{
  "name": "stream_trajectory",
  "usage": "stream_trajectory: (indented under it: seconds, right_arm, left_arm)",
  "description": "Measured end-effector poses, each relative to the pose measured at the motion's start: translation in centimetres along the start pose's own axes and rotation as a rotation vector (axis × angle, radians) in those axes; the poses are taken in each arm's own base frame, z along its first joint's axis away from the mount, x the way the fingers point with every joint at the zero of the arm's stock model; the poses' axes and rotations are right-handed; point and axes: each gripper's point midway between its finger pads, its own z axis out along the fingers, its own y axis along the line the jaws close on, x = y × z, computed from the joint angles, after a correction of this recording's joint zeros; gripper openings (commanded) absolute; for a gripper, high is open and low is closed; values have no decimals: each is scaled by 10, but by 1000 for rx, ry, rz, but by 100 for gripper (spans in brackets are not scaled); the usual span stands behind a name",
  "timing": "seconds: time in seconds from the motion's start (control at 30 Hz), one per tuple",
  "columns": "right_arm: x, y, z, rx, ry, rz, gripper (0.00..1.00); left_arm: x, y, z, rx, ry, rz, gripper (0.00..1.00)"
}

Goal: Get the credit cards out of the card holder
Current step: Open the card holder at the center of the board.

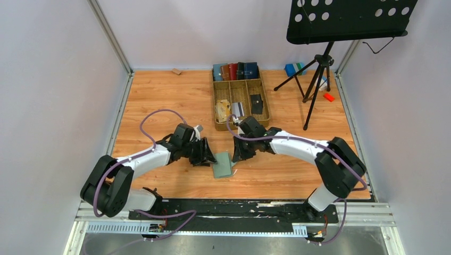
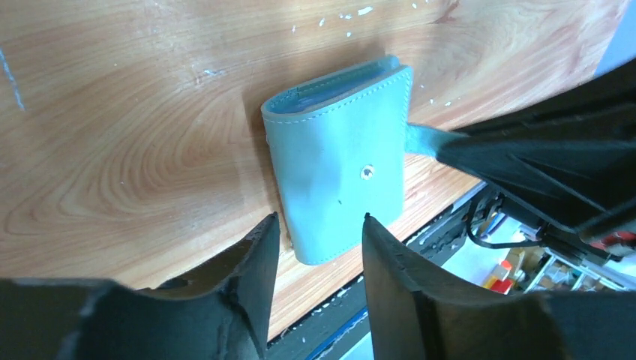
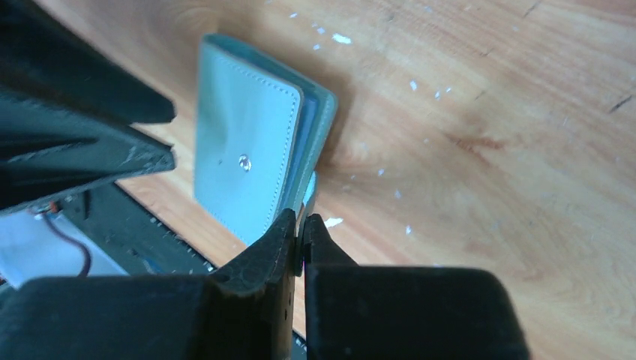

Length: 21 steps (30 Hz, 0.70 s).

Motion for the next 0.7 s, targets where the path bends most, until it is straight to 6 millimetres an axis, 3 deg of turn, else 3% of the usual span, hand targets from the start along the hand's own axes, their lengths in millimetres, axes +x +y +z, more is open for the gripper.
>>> stream_trajectory:
  seconds: [0.07, 0.13, 0.27, 0.7]
  right_arm:
    - [-1, 8, -12, -31, -24, 6, 0]
    - [-5, 17, -24, -61, -55, 10, 0]
    - [-11, 31, -42, -121, -109, 26, 0]
    - [-3, 38, -43, -167, -76, 43, 0]
  left_arm:
    - [-2, 0, -3, -21, 5, 25, 91]
    - [-3, 1, -4, -31, 10, 56, 99]
    - [3, 1, -8, -36, 26, 75, 100]
    - [1, -43, -21, 135, -12, 146, 100]
